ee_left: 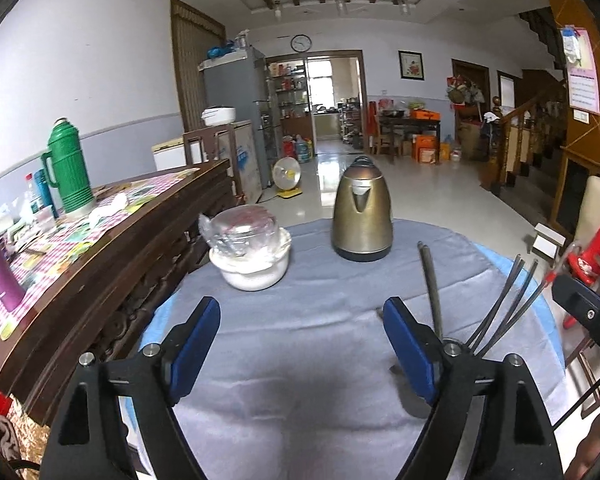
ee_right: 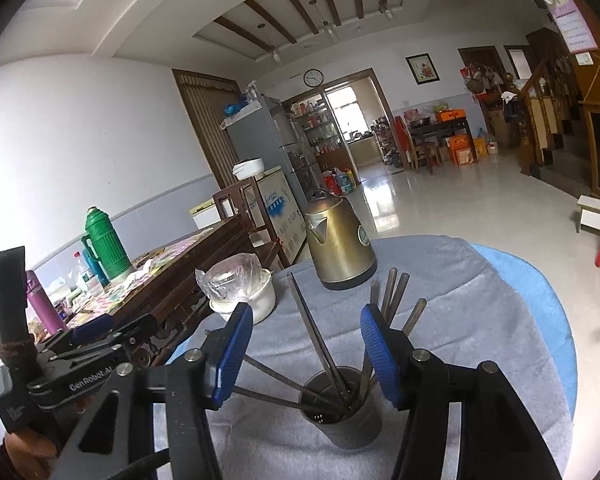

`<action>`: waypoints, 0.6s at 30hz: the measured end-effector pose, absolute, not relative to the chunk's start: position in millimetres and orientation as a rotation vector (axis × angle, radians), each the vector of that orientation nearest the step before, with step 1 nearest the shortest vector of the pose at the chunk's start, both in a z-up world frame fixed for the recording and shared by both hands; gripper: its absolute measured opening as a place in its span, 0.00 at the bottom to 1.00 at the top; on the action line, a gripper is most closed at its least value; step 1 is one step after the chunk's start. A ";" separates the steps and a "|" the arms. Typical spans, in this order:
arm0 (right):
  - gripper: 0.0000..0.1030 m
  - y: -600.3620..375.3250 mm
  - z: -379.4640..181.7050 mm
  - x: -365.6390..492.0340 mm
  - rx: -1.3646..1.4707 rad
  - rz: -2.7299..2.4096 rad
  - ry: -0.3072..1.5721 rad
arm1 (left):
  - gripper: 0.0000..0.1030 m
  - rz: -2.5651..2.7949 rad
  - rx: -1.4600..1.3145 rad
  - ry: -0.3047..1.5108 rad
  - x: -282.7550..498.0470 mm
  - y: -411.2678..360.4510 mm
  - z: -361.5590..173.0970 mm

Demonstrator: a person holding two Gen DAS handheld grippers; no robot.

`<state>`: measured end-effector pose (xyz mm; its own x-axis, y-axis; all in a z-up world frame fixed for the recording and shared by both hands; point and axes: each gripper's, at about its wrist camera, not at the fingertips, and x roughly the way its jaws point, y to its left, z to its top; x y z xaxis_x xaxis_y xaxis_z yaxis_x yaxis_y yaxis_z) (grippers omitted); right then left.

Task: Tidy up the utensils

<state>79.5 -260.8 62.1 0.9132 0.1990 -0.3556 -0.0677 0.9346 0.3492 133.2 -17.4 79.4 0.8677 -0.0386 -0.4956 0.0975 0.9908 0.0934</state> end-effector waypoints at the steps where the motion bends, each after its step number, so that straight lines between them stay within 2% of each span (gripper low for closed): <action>1: 0.59 -259.9 61.9 77.5 0.332 0.139 0.400 | 0.83 -0.068 0.120 0.513 130.1 -13.8 78.7; 18: 0.61 -253.9 68.2 38.9 0.305 0.175 0.367 | 0.89 0.000 0.213 0.641 94.2 9.7 49.5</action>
